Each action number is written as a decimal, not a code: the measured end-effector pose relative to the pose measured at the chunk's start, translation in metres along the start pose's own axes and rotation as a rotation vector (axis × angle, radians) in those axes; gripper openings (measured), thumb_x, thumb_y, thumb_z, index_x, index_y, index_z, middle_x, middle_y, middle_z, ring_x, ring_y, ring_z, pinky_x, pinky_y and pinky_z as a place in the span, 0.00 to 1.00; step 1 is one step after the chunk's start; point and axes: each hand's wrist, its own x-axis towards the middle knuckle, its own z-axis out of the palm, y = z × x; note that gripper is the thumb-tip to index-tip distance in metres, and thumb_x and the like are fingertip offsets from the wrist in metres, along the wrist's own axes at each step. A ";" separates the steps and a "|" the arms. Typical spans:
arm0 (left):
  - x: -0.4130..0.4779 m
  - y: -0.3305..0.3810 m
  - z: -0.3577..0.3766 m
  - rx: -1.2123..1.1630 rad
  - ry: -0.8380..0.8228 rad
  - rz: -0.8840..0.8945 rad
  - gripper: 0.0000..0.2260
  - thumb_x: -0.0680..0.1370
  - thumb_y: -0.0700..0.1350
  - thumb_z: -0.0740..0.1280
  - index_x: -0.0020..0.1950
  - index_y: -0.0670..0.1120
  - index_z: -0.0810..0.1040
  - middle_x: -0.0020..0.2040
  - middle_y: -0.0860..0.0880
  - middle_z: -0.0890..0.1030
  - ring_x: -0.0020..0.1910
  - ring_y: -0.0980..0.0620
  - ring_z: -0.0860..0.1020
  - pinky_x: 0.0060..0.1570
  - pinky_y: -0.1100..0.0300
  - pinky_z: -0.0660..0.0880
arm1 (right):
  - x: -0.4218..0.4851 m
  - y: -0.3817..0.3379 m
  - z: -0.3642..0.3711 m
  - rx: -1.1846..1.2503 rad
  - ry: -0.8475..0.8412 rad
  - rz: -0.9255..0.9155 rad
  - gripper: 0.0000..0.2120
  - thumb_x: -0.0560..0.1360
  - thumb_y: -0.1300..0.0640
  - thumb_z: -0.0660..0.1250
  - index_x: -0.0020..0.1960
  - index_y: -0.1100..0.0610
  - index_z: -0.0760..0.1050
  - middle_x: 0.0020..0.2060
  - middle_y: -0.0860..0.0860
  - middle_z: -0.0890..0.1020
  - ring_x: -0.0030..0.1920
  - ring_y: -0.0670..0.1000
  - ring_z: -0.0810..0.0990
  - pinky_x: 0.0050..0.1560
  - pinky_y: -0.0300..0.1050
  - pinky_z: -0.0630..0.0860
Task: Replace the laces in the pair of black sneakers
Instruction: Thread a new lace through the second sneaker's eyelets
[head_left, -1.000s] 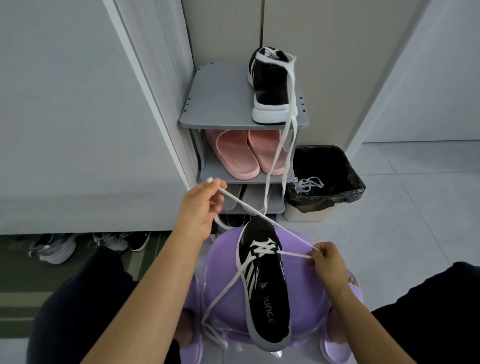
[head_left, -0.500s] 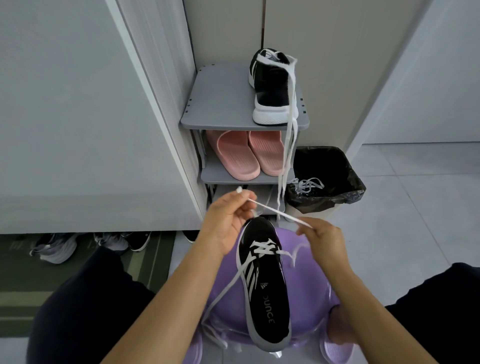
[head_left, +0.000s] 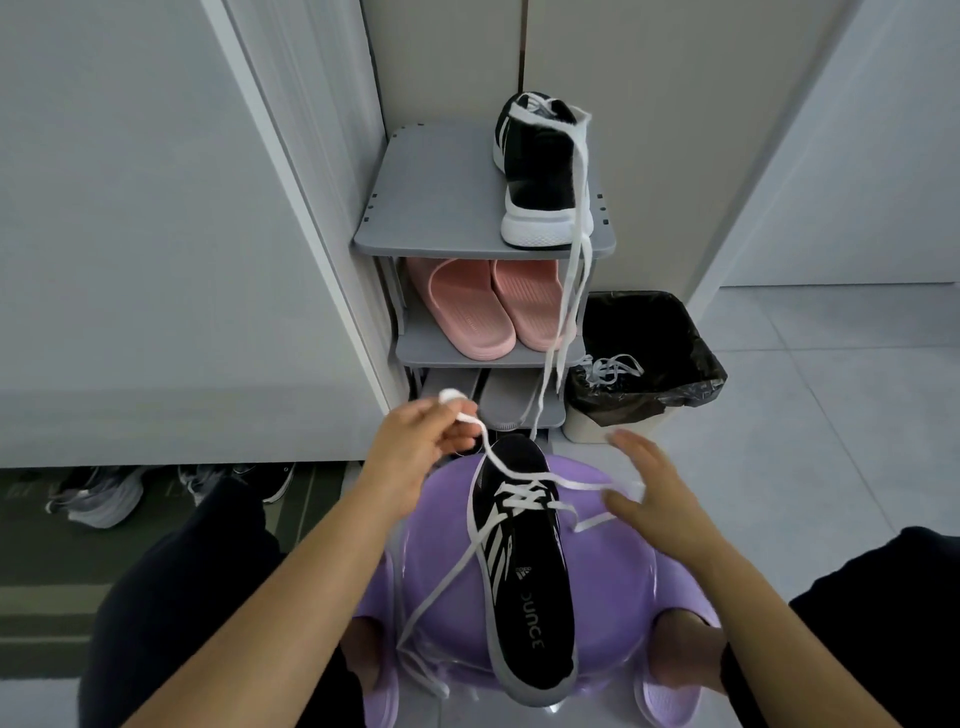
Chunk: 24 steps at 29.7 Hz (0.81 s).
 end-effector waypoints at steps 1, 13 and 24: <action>-0.004 -0.005 0.007 0.014 -0.054 -0.027 0.08 0.79 0.36 0.60 0.45 0.39 0.79 0.38 0.43 0.82 0.33 0.55 0.81 0.37 0.65 0.79 | 0.000 -0.019 0.008 0.097 -0.008 -0.066 0.23 0.73 0.65 0.67 0.67 0.58 0.69 0.62 0.48 0.71 0.64 0.47 0.69 0.59 0.22 0.59; 0.002 -0.021 0.004 -0.089 0.216 -0.055 0.04 0.76 0.38 0.65 0.42 0.42 0.78 0.32 0.48 0.77 0.26 0.58 0.75 0.27 0.66 0.74 | 0.010 -0.030 0.012 0.212 0.071 -0.028 0.09 0.78 0.58 0.62 0.42 0.50 0.78 0.38 0.45 0.74 0.40 0.41 0.74 0.42 0.26 0.67; -0.018 -0.045 0.037 0.126 0.034 0.050 0.08 0.73 0.31 0.68 0.41 0.42 0.71 0.31 0.46 0.78 0.26 0.56 0.79 0.30 0.65 0.77 | 0.002 -0.043 0.027 0.306 -0.100 -0.092 0.10 0.76 0.58 0.65 0.57 0.52 0.72 0.49 0.46 0.77 0.48 0.37 0.76 0.53 0.28 0.70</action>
